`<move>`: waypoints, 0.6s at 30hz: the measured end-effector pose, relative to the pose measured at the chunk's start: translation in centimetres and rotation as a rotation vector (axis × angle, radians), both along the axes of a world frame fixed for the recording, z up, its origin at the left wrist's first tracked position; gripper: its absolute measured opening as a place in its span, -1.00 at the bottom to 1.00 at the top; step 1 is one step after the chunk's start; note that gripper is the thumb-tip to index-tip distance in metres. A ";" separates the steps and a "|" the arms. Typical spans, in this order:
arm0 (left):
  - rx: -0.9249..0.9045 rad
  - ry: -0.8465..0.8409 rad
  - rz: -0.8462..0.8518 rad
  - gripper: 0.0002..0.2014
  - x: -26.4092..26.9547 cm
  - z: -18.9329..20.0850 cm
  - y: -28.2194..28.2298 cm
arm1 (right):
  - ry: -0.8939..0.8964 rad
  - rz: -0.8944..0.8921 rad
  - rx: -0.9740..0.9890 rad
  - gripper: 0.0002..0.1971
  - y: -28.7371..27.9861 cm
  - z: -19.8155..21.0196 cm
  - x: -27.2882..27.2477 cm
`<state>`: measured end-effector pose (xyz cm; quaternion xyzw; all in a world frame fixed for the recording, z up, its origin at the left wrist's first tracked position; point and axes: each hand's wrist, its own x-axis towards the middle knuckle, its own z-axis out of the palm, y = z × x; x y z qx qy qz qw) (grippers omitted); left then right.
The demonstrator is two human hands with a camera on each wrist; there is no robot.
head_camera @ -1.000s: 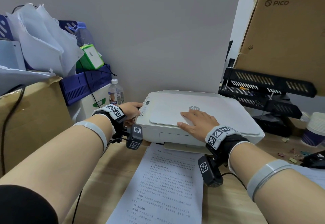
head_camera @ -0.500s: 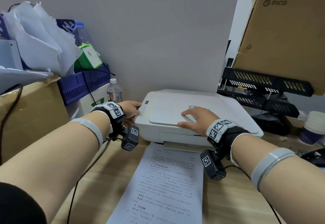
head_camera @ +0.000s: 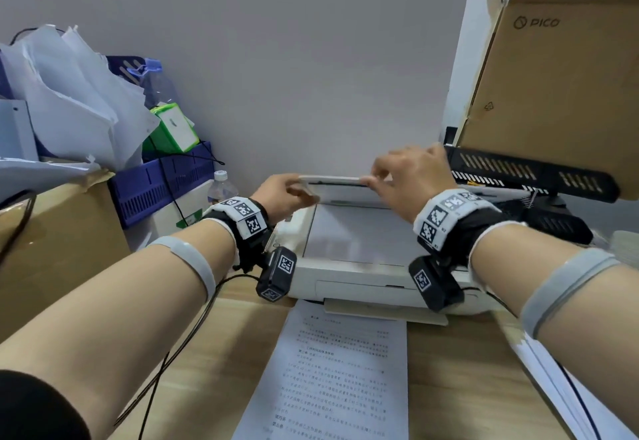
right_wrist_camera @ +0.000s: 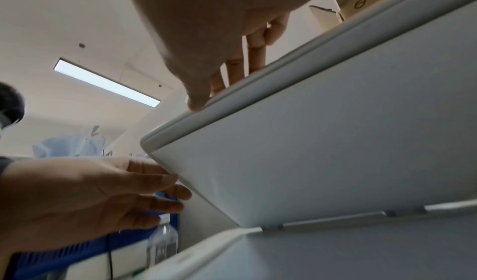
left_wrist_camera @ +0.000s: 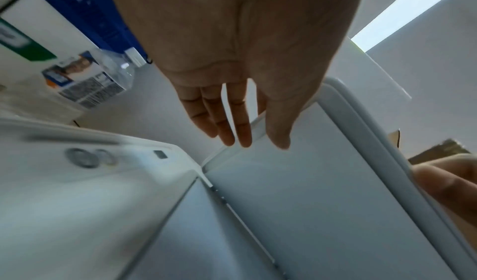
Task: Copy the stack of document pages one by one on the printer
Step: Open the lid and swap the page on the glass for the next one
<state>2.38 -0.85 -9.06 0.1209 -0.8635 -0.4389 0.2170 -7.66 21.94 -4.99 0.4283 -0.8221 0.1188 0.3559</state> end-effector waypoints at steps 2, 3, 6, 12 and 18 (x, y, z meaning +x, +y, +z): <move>0.071 0.085 0.032 -0.84 -1.4 0.9 0.1 | 0.021 -0.037 -0.119 -0.75 -0.9 1.4 -0.3; 0.087 0.106 0.049 -0.77 -2.2 1.4 0.0 | 0.019 -0.057 -0.187 -0.76 -1.2 1.7 -0.4; 0.146 0.150 0.093 -0.74 -4.8 2.4 -0.6 | -0.060 -0.088 -0.309 -0.76 -1.1 1.1 -0.6; 0.178 0.121 0.165 -0.77 -10.0 3.3 -2.7 | -0.482 -0.129 0.021 -0.74 0.3 -3.6 -2.2; 0.192 0.019 0.147 -0.85 -12.4 3.7 -3.3 | -0.625 -0.254 0.183 -0.63 2.4 -7.0 -3.5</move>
